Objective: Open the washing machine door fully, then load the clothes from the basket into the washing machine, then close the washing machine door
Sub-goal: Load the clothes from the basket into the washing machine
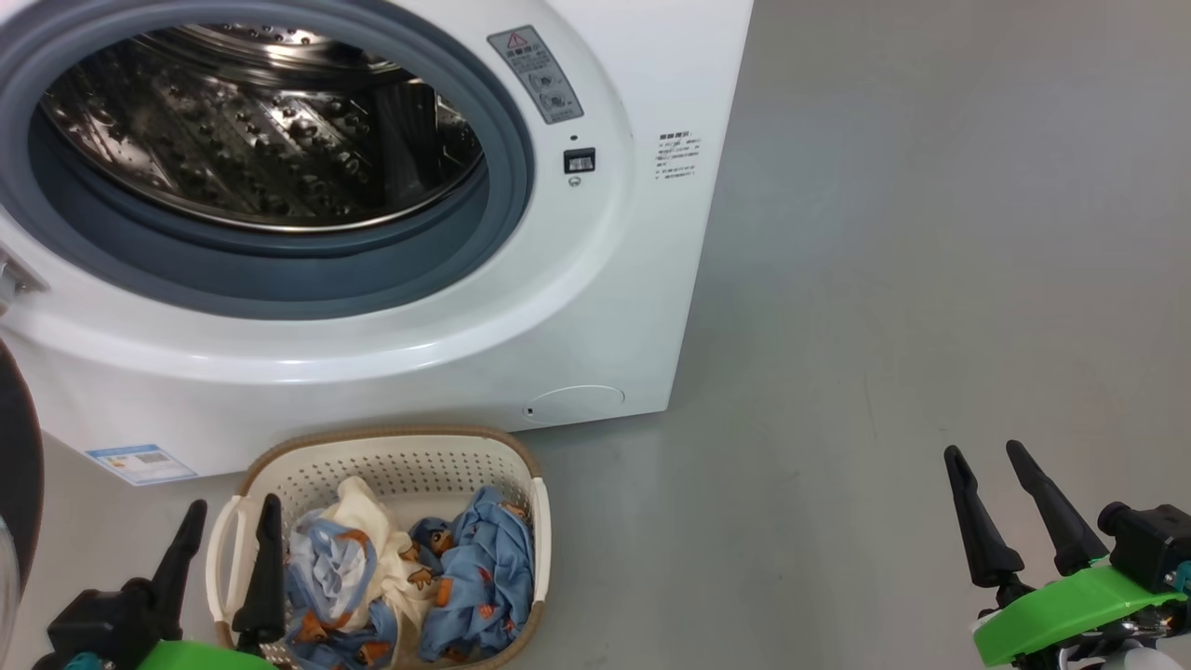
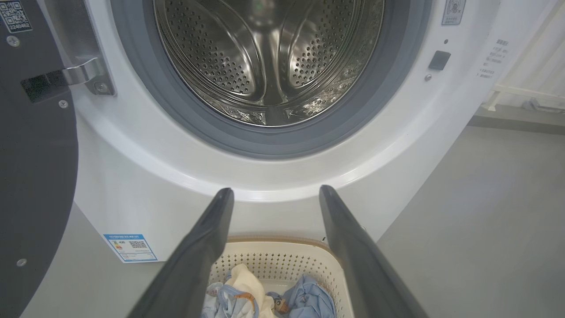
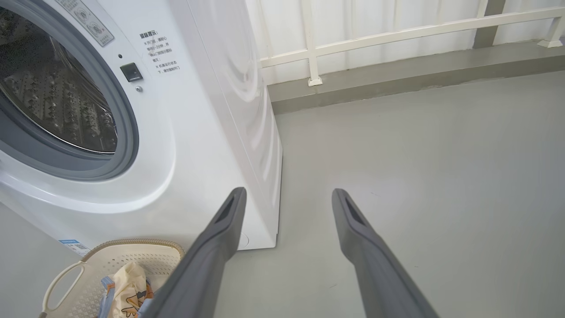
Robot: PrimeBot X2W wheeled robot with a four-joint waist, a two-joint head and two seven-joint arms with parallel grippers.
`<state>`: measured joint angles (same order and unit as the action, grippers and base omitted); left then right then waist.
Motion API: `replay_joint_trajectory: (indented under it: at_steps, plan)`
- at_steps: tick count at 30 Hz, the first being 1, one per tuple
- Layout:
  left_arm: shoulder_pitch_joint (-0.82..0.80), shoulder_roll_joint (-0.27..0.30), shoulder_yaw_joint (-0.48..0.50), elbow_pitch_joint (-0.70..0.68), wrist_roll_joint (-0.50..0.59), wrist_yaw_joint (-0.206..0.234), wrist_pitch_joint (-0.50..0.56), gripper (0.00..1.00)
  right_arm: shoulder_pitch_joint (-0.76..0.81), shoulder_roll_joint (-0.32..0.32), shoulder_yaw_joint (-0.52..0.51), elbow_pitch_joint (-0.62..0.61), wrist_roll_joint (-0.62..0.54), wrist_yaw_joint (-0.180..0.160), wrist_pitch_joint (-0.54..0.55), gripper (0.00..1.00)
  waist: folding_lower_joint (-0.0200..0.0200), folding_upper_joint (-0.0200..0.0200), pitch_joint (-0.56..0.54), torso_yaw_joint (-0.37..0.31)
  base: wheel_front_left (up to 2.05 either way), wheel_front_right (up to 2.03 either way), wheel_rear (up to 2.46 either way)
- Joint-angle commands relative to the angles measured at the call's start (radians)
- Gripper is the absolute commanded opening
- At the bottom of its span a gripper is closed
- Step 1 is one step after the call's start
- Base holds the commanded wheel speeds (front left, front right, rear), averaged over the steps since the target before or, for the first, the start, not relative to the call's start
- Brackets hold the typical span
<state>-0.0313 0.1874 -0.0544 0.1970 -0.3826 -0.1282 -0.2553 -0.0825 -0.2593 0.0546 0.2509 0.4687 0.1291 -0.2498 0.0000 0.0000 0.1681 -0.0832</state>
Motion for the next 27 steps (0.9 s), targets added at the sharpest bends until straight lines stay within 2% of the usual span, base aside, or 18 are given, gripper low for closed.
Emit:
replay_joint_trajectory:
  at_steps: [1, 15, 27]
  plan:
    - [-0.037, 0.015, 0.031, -0.015, 0.001, -0.002, -0.006, 1.00, -0.015, -0.014, 0.023, -0.024, -0.010, 0.002, -0.012, 1.00, 0.0000, 0.0000, 0.002, 0.001, 0.00, 0.00, 0.00]
    - [-0.052, 0.006, 0.012, 0.025, -0.011, -0.002, -0.006, 1.00, -0.032, -0.008, 0.034, -0.034, -0.013, 0.002, -0.012, 1.00, 0.0000, 0.0000, 0.038, 0.000, 0.00, 0.00, 0.00]
    - [-0.117, 0.003, -0.035, 0.149, -0.035, -0.002, -0.006, 1.00, -0.074, 0.013, 0.040, -0.043, -0.019, 0.002, -0.012, 1.00, 0.0000, 0.0000, 0.126, -0.003, 0.00, 0.00, 0.00]
